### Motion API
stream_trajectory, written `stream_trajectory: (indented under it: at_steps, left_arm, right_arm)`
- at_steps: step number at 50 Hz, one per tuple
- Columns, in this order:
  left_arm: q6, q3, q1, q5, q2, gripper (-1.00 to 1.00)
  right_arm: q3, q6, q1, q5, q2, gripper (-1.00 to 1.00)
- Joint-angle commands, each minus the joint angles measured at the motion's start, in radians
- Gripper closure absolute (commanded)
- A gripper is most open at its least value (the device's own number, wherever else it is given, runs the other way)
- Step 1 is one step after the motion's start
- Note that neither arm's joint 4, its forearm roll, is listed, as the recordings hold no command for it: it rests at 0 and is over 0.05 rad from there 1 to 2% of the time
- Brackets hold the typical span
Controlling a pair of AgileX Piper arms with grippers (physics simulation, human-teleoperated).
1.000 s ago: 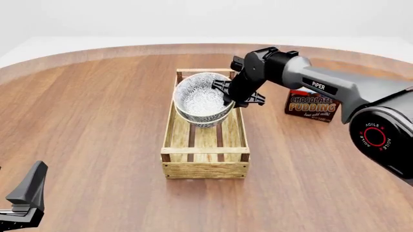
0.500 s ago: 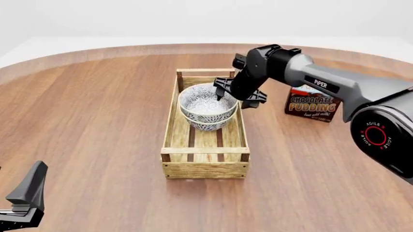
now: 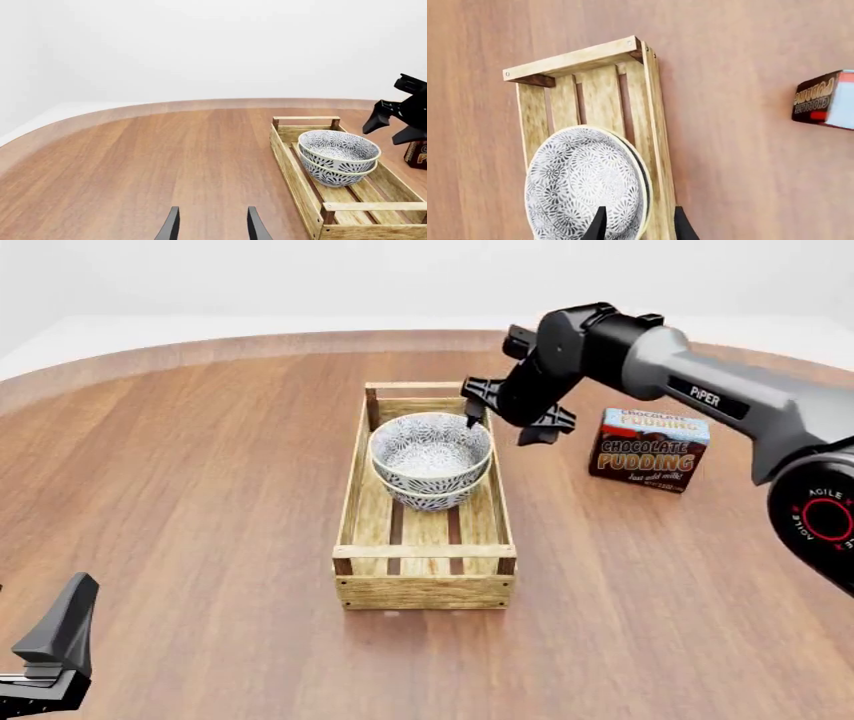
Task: Stack the left bowl on the right bowl and place them in the tray.
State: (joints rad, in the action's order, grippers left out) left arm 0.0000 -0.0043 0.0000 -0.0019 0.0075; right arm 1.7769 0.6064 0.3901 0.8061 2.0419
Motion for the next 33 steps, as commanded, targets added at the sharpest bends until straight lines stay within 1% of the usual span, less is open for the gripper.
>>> stream_trajectory:
  at_steps: [1, 5, 10, 13, 15, 16, 19, 23, 26, 28, 33]
  left_arm:
    - [0.000, 0.000, 0.000, 0.000, 0.000, -1.00]
    - [0.000, 0.000, 0.000, 0.000, 0.000, -1.00]
    - [0.000, 0.000, 0.000, 0.000, 0.000, -1.00]
    - [0.000, 0.000, 0.000, 0.000, 0.000, -1.00]
    - [0.000, 0.000, 0.000, 0.000, 0.000, -1.00]
    - [0.000, 0.000, 0.000, 0.000, 0.000, -1.00]
    - [0.000, 0.000, 0.000, 0.000, 0.000, -1.00]
    - [0.000, 0.000, 0.000, 0.000, 0.000, -1.00]
    - [0.000, 0.000, 0.000, 0.000, 0.000, -1.00]
    - [0.000, 0.000, 0.000, 0.000, 0.000, -1.00]
    - [0.000, 0.000, 0.000, 0.000, 0.000, -1.00]
  right_arm:
    - [-0.024, -0.034, -0.046, 0.023, -0.090, -1.00]
    - [-0.046, -0.045, -0.066, 0.021, -0.152, -1.00]
    - [-0.097, -0.047, -0.076, 0.005, -0.235, -1.00]
    - [-0.143, -0.036, -0.071, -0.018, -0.295, -1.00]
    - [-0.188, 0.002, -0.057, -0.038, -0.351, -1.00]
    - [-0.202, 0.010, -0.047, -0.040, -0.366, -1.00]
    - [-0.214, 0.003, -0.070, -0.040, -0.403, -1.00]
    - [-0.263, 0.049, -0.047, -0.049, -0.504, -1.00]
    - [-0.260, 0.045, -0.048, -0.040, -0.536, -1.00]
    - [-0.273, 0.066, -0.035, -0.037, -0.576, -1.00]
    - [-0.265, 0.059, -0.038, -0.013, -0.645, -1.00]
